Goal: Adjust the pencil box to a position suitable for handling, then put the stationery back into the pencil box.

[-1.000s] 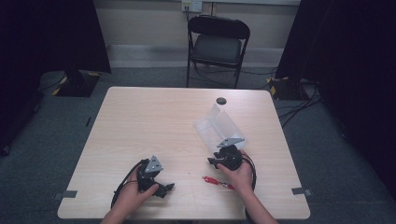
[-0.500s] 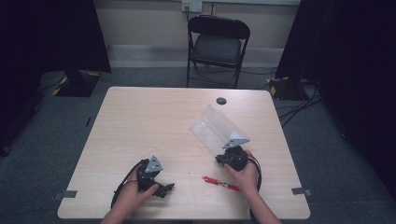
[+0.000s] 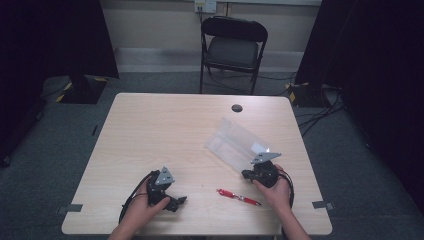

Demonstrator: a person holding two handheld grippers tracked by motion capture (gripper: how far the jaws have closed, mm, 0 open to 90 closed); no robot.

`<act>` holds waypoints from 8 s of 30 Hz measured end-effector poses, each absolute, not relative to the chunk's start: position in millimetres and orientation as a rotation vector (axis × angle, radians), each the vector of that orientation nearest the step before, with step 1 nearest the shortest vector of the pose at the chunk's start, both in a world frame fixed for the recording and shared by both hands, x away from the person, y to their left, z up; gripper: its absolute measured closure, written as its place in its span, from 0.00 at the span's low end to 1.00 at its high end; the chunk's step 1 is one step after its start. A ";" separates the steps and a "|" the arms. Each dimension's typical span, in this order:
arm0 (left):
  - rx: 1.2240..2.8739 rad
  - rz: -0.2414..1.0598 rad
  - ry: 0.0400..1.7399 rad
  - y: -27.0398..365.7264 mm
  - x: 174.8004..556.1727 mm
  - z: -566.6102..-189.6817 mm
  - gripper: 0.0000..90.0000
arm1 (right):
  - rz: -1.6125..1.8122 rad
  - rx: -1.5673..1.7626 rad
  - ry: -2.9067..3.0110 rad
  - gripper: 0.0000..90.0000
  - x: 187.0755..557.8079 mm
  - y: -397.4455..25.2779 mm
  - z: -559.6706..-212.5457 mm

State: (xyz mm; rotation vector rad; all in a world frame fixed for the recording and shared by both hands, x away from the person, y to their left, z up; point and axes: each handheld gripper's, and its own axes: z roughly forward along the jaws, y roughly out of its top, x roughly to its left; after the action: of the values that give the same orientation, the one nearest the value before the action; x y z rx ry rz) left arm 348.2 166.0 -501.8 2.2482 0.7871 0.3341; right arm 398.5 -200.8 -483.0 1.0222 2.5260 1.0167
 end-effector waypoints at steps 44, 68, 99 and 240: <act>2.245 0.331 0.792 165.8 347.9 -502.0 0.00 | 1.240 1.030 2.481 0.33 361.4 -240.1 -471.5; 2.248 0.335 0.787 166.0 348.2 -501.8 0.00 | 1.247 0.997 2.536 0.27 350.4 -235.3 -480.8; 2.252 0.328 0.795 165.1 349.0 -501.4 0.00 | 1.159 0.859 2.629 0.49 339.8 -224.2 -489.3; 2.253 0.329 0.795 165.2 349.0 -501.4 0.00 | 1.234 0.984 2.470 0.90 356.6 -190.2 -454.9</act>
State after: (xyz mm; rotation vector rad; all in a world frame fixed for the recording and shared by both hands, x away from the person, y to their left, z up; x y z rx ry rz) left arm 349.0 165.2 -501.4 2.2533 0.7950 0.3289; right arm 356.6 -190.2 -454.9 0.9844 2.4702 1.2338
